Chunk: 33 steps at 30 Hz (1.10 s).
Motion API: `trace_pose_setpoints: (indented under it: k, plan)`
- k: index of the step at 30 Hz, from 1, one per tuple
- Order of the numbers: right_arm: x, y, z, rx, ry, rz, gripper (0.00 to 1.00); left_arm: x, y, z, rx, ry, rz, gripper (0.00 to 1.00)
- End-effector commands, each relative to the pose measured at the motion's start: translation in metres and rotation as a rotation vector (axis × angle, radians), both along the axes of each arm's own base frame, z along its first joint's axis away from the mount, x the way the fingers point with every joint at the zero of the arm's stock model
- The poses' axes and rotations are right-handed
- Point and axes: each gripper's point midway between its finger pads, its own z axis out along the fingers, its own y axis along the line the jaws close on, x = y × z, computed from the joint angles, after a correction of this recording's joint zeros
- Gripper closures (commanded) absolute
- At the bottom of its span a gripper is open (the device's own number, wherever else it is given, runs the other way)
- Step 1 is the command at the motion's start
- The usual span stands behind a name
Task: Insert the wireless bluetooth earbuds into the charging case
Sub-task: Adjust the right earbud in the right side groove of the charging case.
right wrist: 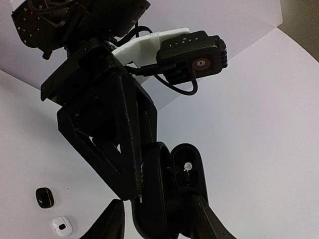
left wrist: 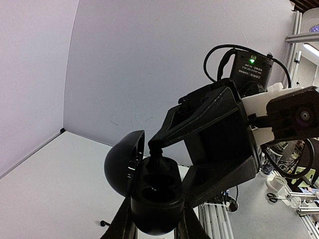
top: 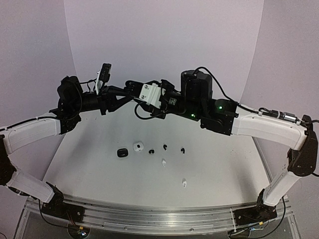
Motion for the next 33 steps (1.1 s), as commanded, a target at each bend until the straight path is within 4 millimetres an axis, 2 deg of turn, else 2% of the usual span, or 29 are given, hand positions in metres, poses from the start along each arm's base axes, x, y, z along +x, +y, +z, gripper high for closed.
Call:
trace_pose_setpoints:
  k: [1, 7, 11, 20, 25, 29, 33]
  plan:
    - [0.002, -0.001, 0.013, 0.039, 0.002, -0.014, 0.6, -0.005, 0.005, 0.029, -0.063, -0.084, 0.011, 1.0]
    - [0.0, -0.001, 0.013, 0.047, 0.014, -0.002, 0.61, -0.003, 0.006, 0.03, -0.068, -0.084, 0.02, 1.0]
    - [-0.001, -0.001, 0.019, 0.064, 0.018, 0.0, 0.42, -0.002, 0.005, 0.026, -0.061, -0.074, 0.024, 1.0]
    - [-0.003, 0.002, 0.041, 0.114, 0.011, 0.019, 0.31, 0.0, 0.006, 0.014, -0.037, -0.046, 0.037, 1.0]
    - [-0.017, 0.002, 0.068, 0.183, 0.023, 0.094, 0.29, 0.006, 0.008, 0.007, -0.026, -0.015, 0.061, 1.0]
    - [-0.023, -0.007, 0.105, 0.298, 0.078, 0.117, 0.24, 0.014, 0.014, 0.007, -0.03, -0.002, 0.097, 1.0]
    - [0.019, -0.045, 0.139, 0.527, 0.307, 0.04, 0.19, 0.032, 0.028, 0.006, -0.039, 0.047, 0.169, 1.0]
